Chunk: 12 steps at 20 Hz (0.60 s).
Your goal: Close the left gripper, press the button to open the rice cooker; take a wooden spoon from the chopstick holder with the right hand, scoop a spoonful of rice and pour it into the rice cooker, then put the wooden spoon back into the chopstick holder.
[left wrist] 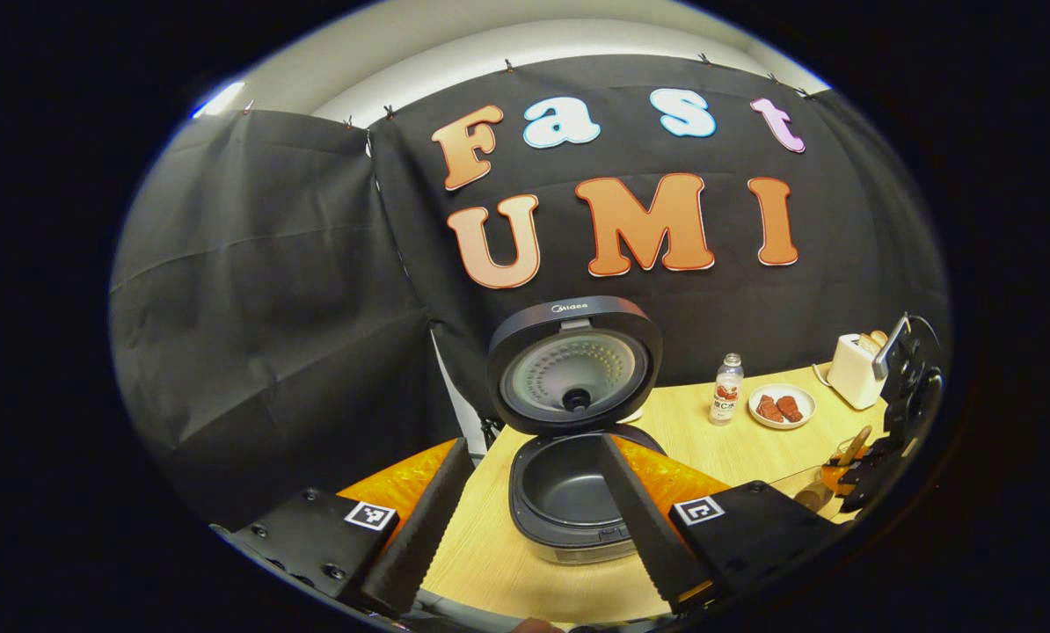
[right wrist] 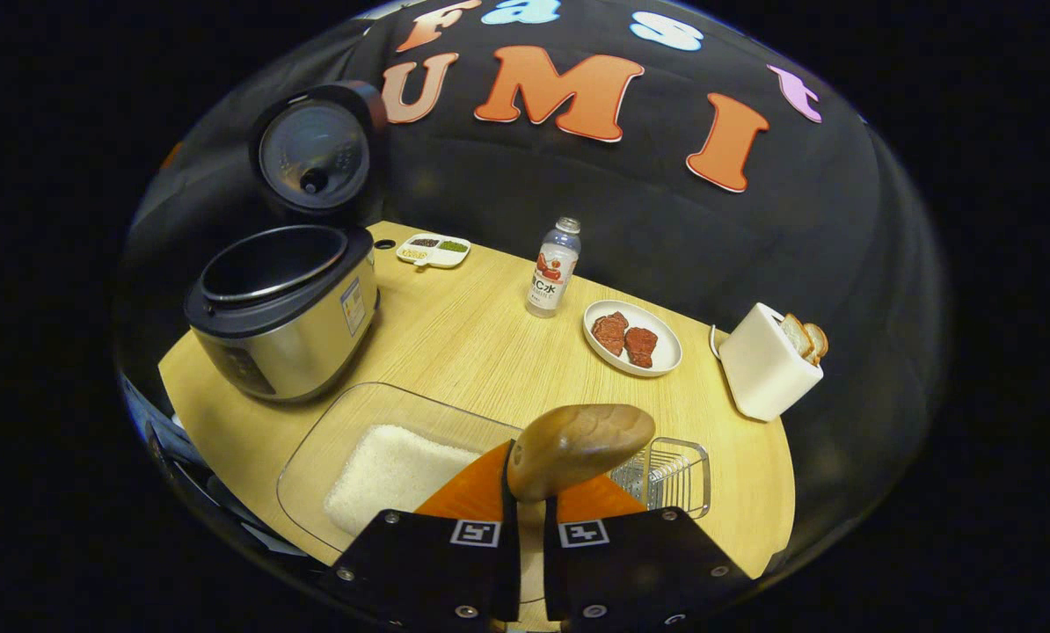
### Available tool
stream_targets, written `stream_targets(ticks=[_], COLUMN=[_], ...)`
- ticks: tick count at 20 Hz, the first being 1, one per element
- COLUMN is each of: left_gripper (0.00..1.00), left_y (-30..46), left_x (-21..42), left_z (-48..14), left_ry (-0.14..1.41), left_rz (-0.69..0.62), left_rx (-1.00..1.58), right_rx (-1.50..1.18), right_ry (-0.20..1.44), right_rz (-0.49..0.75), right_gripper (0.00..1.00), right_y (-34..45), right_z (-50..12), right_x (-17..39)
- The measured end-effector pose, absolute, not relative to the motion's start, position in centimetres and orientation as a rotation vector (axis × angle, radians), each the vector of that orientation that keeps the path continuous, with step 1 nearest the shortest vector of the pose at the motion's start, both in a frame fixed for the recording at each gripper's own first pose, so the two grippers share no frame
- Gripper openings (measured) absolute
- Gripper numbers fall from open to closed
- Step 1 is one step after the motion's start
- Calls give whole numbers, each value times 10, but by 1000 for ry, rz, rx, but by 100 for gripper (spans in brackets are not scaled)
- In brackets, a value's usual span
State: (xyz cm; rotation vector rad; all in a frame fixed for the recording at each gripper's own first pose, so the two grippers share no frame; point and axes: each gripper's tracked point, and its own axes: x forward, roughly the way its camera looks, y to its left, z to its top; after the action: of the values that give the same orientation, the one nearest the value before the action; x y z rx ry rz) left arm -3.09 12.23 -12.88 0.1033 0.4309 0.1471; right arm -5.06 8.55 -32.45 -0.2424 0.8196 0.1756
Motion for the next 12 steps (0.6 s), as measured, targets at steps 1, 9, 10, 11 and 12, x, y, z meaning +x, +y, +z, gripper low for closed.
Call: stream_targets(ticks=[1,9,10,11,12], left_gripper=[99,99,100,99,99], left_y=[124,126,126,126,126], left_x=[-31,-30,-30,-30,-30], left_z=[-128,-127,-128,-128,-128], left_ry=[432,436,436,435,434], left_rz=[151,158,154,151,149], left_rx=[109,106,111,118,124], right_rx=[-244,-261,-269,-259,-233], right_ry=[806,742,734,735,740], right_rz=[167,209,212,212,206], right_gripper=[10,8,8,8,8], right_y=[85,113,117,122,125], right_z=[-326,-346,-347,-350,-352], right_x=[-49,-63,-66,-70,-71])
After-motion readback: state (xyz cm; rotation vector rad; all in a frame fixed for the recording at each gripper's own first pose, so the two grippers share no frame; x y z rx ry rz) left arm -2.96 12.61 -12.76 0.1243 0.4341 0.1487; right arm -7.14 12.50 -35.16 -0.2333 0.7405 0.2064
